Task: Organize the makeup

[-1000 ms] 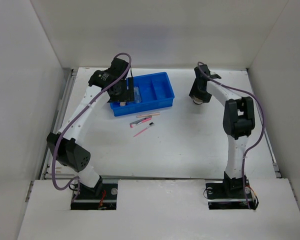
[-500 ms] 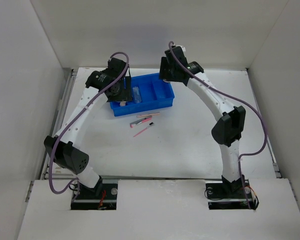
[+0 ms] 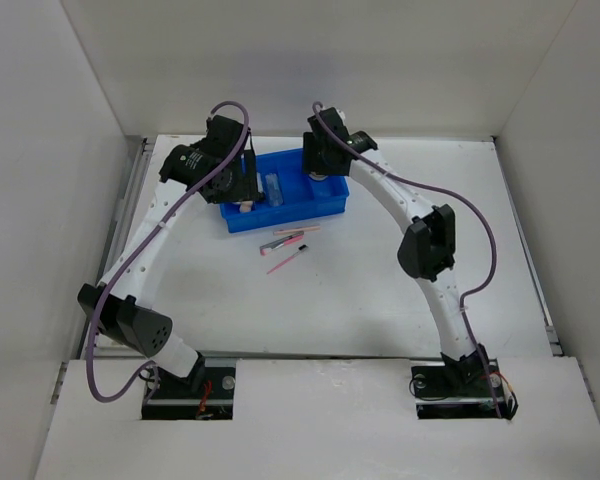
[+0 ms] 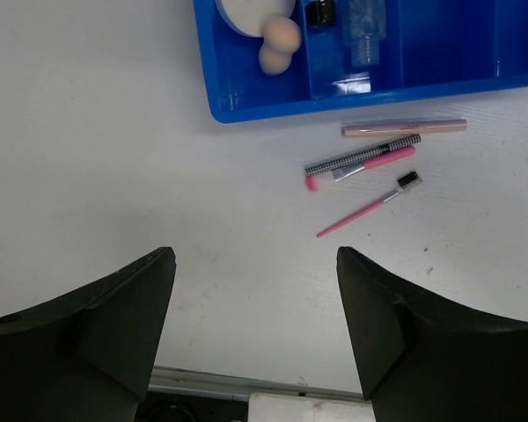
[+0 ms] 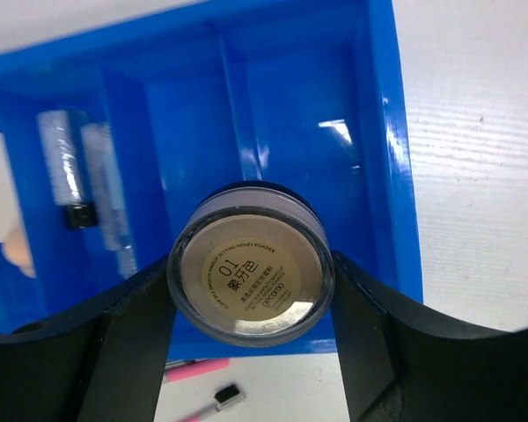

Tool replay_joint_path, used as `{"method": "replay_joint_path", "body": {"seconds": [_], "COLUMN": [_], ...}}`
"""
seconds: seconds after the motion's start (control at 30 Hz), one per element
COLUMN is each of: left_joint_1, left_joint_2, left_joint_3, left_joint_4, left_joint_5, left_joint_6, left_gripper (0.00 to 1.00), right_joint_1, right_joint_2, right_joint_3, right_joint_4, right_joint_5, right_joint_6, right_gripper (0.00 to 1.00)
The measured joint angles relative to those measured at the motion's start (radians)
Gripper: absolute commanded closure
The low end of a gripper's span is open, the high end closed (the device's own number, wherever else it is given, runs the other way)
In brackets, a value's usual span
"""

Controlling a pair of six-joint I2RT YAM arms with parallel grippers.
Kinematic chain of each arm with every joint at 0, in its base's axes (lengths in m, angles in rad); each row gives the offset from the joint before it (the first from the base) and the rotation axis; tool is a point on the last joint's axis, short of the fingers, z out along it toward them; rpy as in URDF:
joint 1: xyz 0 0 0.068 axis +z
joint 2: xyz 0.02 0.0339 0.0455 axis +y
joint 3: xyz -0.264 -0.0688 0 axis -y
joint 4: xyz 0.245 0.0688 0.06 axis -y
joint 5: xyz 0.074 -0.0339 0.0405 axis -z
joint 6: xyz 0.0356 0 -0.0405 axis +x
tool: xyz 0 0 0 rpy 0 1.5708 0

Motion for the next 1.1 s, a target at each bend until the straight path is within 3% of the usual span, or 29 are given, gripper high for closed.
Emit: {"method": "replay_joint_path", "body": {"seconds": [0.23,0.4,0.7,0.8,1.1], "left_joint_1": [0.000,0.000,0.000,0.000,-0.023], "left_joint_2": [0.000,-0.001,-0.005,-0.010,-0.021], "left_joint_3": [-0.007,-0.007,-0.007,-0.010,-0.121], "left_joint_4": [-0.002,-0.008,-0.021,-0.020,0.010], "left_joint_5": [0.000,0.000,0.006,0.013,0.068], "left_joint_6": [0.000,0.000,0.000,0.001,0.028], "left_gripper": [0.29,0.29,0.29,0.29,0.30], "right_joint_1": [-0.001,-0.006,-0.007,-0.010,-0.114], "right_joint_2": [0.031,0.031,0.024,-0.068,-0.673], "right_joint_3": [0.000,0.000,-0.006,-0.119,-0.743], "right_joint_4": [-0.022,-0.020,-0.016,0.007,0.168], "right_joint_5": [0.027,0.039,0.048,0.060,0.043], "right_joint_6": [-0.003,0.002,0.002,0.001,0.013], "right_gripper": [0.37,0.09,0.08,0.08,0.08]}}
